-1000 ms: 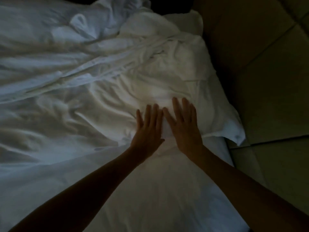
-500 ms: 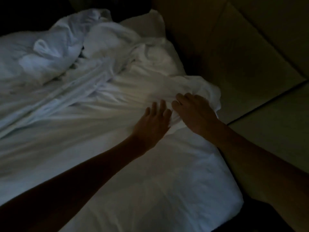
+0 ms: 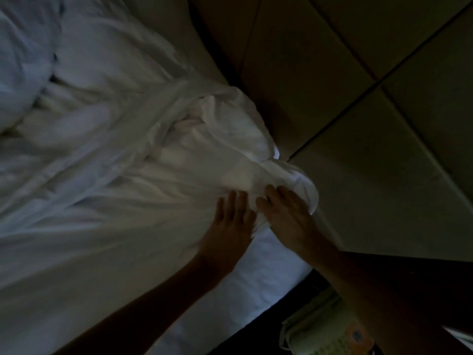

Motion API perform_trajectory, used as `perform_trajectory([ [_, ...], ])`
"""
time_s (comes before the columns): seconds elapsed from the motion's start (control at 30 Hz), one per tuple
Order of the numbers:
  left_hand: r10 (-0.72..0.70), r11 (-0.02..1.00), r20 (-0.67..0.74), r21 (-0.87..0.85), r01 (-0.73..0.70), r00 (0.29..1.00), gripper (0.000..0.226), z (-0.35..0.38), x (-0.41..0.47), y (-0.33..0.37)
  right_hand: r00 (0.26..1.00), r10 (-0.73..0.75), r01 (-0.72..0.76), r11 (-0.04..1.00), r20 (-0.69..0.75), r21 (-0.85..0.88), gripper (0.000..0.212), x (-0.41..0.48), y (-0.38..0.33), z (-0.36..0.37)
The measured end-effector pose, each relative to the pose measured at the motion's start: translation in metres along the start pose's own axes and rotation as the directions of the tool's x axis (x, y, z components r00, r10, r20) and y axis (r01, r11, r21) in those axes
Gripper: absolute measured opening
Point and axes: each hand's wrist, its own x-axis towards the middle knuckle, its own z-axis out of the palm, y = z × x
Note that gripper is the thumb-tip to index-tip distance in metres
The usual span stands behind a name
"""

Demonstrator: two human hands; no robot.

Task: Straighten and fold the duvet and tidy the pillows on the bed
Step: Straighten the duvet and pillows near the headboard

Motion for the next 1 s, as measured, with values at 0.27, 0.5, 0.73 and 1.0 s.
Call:
perform_trajectory([
  [0.27,0.042,0.983,0.132,-0.180,-0.018,0.990,0.069,-0.022,0.001,-0.023,0.990,0.086,-0.103,0.983,0.111,0.152,0.035,0.014,-0.010,-0.004],
  [0.5,-0.053,0.917,0.037,-0.394,0.064,0.998,0.037,-0.079,0.000,-0.077,0.864,-0.085,-0.120,0.923,0.496,0.367,0.036,0.050,-0.018,-0.034],
  [0.73,-0.391,0.913,-0.191,-0.207,0.353,0.900,0.034,-0.069,-0.031,-0.207,0.947,-0.261,0.316,0.869,-0.189,0.382,0.028,0.180,-0.113,-0.059],
  [1.0,-0.694,0.715,0.073,-0.040,0.697,0.716,0.089,-0.029,-0.093,-0.287,0.967,-0.247,0.242,0.968,0.067,0.068,0.071,0.261,-0.142,0.008],
])
